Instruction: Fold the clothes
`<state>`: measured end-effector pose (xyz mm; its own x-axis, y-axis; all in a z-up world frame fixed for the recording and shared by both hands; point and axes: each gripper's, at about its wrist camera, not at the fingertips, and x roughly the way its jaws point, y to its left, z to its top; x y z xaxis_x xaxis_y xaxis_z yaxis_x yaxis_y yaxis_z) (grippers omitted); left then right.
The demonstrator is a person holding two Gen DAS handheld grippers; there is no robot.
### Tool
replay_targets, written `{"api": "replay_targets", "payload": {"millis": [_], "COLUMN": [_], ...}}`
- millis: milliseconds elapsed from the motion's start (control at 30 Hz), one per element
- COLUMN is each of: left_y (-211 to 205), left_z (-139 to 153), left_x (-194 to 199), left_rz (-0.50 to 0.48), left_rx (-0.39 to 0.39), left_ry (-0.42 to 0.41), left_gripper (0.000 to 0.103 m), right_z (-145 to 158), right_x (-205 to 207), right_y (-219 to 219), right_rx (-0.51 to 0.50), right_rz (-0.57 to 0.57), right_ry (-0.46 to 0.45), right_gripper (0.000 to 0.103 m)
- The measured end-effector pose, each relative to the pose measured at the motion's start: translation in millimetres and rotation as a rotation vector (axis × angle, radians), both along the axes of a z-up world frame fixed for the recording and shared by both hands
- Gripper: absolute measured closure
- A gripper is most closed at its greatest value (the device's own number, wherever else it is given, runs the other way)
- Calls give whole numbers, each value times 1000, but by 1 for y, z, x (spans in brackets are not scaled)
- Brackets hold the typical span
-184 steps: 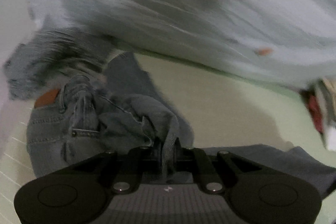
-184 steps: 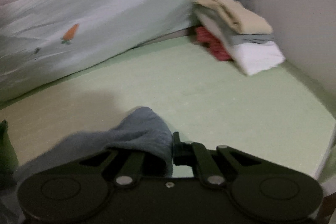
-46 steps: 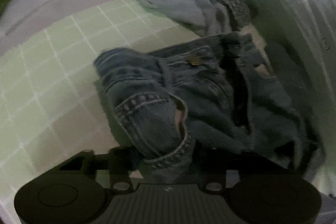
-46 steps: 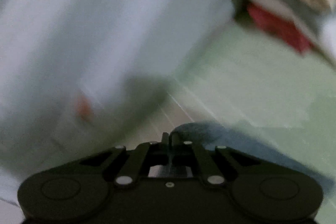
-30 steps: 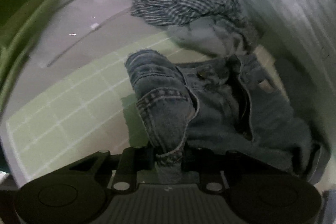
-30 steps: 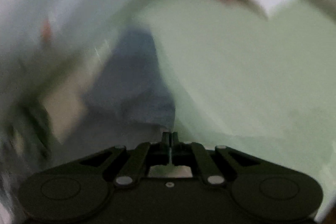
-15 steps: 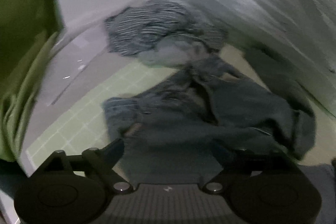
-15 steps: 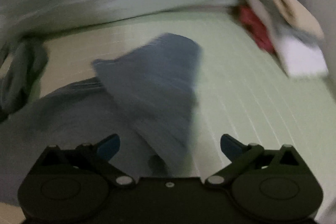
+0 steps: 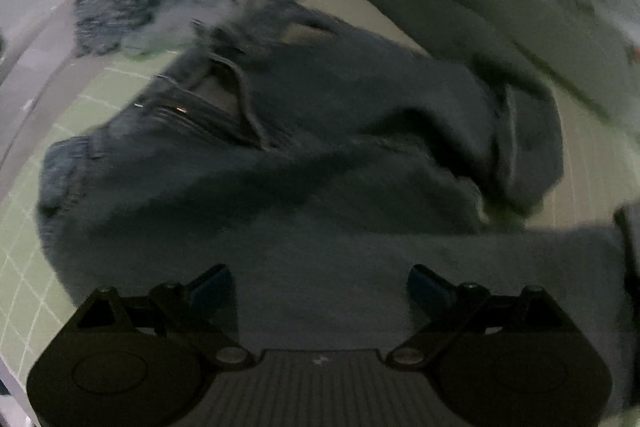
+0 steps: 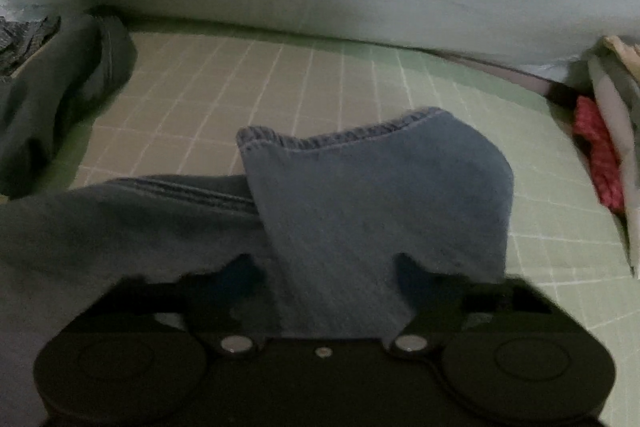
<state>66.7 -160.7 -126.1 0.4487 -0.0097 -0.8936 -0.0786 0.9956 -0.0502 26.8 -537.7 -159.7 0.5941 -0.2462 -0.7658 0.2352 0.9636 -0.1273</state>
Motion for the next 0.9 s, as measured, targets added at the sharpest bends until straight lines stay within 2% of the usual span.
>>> {"api": "replay_targets", "payload": {"millis": [33,100,233,333,400,467,533,600,700,767,833,900], "left_y": [-5,-15,-21,-25,-30,-33,-32,-32,-32,-32,-33,-33], "left_z": [-3,-8,-18,-25,-28,-31,-31,-31,-31,-32,-32,-32], "left_x": [-1,-4,-6,-6,-6,-7,-8,-10,-12,-14,-16,-18], "left_rz": [-20,-54,-85,-98,-116,-124,-125,-126,-126,-125,-124,-122], "left_rx": [9,23,27,38,55,61,60,58,57,57,56,56], "left_ry": [13,40,93,119,131,137,137,136,137,138,136,134], "left_gripper": [8,8,5,2,0,0,0,0,0,0,0,0], "right_z": [0,2,14,32,37,33,25,17,20,28,35,41], "right_x": [-3,-11,-38,-72,-97,-121,-136,-142,-142,-141,-137,-130], "right_y": [-4,-12,-31,-66,-96,-128,-144,-142,-122,-112,-103,-95], "right_rx": [15,26,-36,-80,-66,6,68,65,-2,-3,8,-11], "right_rz": [-14,-63,-191,-378,-520,-647,-689,-660,-579,-556,-533,-500], "right_ry": [-14,-51,-131,-185,-188,-154,-104,-51,-32,-60,-102,-135], "right_gripper": [64,93,97,97,97,97,92,84,73,67,52,42]}}
